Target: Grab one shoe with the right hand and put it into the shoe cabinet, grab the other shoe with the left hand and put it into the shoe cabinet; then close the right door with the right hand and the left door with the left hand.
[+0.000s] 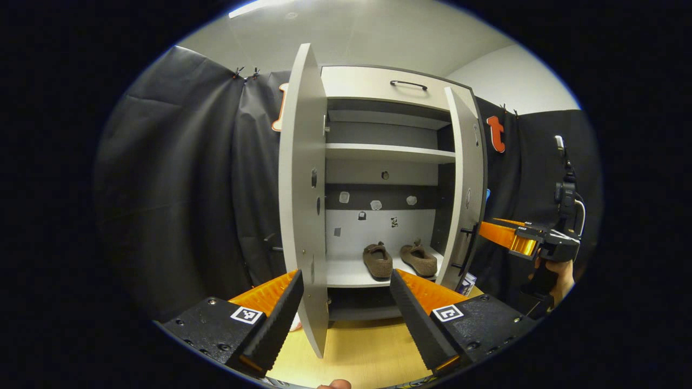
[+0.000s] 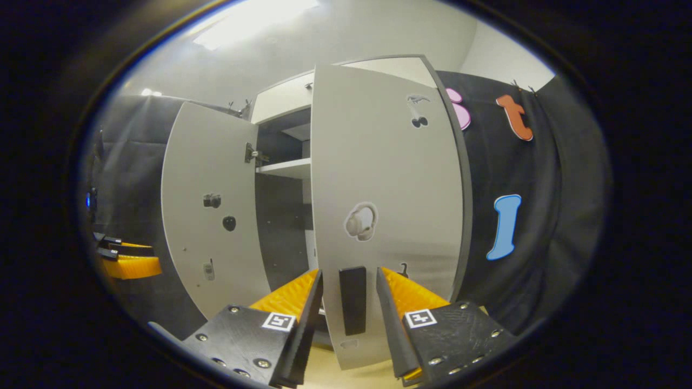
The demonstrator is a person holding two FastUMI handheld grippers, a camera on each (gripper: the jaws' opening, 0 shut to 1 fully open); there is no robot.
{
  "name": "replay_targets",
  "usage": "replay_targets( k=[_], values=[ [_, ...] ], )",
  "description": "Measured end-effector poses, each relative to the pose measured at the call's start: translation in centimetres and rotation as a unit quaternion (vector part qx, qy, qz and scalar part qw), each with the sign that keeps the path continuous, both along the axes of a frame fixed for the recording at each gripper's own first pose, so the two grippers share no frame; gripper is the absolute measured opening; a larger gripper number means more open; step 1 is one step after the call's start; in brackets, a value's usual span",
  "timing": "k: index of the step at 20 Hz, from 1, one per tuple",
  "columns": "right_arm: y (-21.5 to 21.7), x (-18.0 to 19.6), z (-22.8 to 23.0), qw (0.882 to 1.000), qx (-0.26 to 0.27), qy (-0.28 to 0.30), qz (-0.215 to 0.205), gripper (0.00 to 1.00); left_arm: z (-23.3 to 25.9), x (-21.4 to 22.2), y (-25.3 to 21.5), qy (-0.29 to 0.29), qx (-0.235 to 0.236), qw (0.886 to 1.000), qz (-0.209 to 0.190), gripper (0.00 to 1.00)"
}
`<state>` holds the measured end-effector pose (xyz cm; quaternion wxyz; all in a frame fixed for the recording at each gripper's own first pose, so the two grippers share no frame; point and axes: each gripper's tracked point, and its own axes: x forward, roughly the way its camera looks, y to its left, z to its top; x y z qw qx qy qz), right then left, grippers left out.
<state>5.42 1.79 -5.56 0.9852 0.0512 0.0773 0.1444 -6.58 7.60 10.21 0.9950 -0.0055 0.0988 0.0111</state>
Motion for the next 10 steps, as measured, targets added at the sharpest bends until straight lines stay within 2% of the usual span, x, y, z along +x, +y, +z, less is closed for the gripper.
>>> replay_targets(
  k=[1, 10],
  values=[
    [0.3, 0.0, 0.0, 1.000, 0.001, -0.001, 0.002, 0.59, 0.1, -0.3, 0.4, -0.001, -0.001, 1.000, 0.005, 0.99],
    [1.9, 0.3, 0.3, 1.000, 0.007, -0.007, 0.013, 0.59, -0.2, -1.5, 4.6, -0.003, 0.000, 0.999, 0.045, 0.99]
  ],
)
